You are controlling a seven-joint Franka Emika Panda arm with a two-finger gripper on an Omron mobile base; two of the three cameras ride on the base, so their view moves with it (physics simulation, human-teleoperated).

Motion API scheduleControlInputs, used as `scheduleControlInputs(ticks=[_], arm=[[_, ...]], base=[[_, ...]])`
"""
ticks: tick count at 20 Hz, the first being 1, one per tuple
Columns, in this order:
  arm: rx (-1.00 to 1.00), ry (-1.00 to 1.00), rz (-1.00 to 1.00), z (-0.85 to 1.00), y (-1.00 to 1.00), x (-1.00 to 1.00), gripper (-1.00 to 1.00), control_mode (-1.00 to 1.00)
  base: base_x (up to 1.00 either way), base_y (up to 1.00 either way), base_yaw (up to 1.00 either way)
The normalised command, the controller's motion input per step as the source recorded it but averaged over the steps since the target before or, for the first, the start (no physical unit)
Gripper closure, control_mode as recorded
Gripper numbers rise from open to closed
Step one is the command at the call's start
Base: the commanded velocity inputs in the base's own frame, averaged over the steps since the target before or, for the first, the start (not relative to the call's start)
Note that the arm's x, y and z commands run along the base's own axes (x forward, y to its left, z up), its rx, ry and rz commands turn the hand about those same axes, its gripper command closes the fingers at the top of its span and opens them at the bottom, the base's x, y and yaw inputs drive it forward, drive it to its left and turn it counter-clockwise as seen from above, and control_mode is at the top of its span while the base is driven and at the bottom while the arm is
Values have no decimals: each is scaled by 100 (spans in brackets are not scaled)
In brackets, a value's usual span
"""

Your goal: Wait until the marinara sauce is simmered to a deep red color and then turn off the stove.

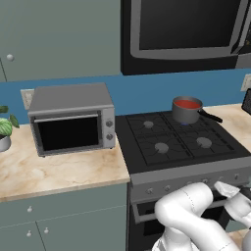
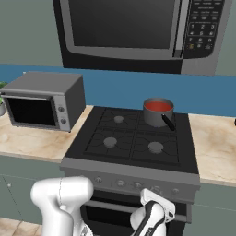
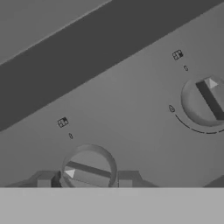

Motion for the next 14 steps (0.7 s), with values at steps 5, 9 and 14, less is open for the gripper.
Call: scheduleControlInputs(ticks=[5, 9, 14], arm=[[26, 0, 0, 9, -23, 0, 100, -100], [26, 0, 0, 8, -22, 0, 100, -100], [25, 0, 0, 7, -18, 0, 100, -100]], base=[[0, 0, 0], [0, 0, 0], [0, 0, 0]])
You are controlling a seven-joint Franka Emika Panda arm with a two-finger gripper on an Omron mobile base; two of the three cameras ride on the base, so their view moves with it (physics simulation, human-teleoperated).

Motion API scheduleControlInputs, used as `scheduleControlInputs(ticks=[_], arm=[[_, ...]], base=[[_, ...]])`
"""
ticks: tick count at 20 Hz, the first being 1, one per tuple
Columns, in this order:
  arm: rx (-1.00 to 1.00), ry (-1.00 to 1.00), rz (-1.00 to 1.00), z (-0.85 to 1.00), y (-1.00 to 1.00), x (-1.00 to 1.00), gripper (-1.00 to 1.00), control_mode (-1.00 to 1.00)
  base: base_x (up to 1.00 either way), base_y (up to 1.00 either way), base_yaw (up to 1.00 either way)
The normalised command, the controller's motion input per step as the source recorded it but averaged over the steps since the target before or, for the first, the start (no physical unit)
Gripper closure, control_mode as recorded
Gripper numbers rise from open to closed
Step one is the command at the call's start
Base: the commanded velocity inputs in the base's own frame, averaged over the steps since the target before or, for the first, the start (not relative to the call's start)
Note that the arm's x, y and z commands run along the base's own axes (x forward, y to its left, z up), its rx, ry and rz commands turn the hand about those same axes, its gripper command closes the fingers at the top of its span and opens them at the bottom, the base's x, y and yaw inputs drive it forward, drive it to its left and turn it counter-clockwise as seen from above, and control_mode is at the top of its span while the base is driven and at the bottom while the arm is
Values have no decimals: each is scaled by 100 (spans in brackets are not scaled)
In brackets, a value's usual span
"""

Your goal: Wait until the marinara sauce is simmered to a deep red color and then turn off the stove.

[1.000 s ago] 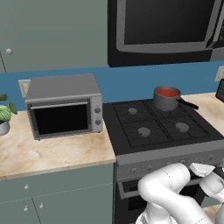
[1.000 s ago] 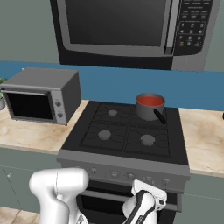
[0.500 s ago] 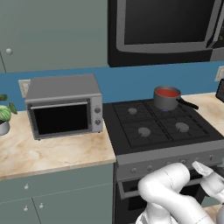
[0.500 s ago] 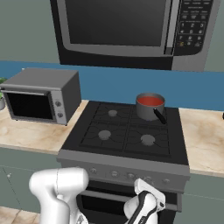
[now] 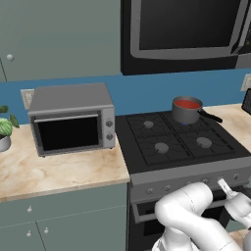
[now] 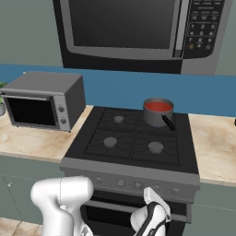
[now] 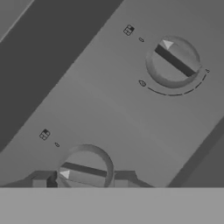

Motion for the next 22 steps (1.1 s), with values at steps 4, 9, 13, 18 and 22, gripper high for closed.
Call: scheduleControlInputs(ticks=[4, 9, 13, 18, 22], arm=[[24, 0, 0, 9, -15, 0, 100, -100], [25, 0, 0, 5, -18, 0, 100, -100], [26, 0, 0, 5, -21, 0, 100, -100], [25, 0, 0, 6, -17, 0, 100, -100], [25, 0, 0, 6, -18, 0, 100, -100]], base=[[0, 0, 0], [0, 0, 0], [0, 0, 0], [0, 0, 0], [0, 0, 0]])
